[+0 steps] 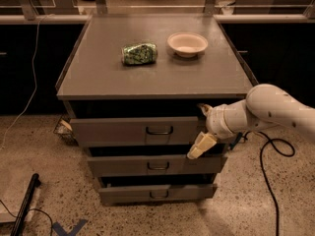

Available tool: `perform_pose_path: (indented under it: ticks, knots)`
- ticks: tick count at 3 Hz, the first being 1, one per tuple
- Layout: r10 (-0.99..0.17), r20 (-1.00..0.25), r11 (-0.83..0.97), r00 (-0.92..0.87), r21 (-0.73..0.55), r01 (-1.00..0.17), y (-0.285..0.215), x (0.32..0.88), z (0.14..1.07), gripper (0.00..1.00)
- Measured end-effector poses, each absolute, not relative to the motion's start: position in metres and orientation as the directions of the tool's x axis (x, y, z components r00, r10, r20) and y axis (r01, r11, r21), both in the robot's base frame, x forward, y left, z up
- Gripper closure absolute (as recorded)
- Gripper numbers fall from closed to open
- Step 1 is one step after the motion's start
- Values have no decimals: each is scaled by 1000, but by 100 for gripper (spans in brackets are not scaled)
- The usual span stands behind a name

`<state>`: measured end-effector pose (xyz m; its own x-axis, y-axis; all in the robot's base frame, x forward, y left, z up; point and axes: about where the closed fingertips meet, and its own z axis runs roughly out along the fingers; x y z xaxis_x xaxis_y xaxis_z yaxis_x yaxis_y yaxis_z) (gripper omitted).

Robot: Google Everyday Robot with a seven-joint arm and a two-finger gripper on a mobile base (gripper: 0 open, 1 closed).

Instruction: Open top drawer

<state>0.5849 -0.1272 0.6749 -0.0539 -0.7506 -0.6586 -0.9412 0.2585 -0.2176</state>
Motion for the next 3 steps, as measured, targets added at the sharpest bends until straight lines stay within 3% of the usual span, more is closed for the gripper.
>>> perform_pose_path:
  ticks: [3]
  knots:
    - [-741,-668,309,-68,-249,-918,-124,620,643,0]
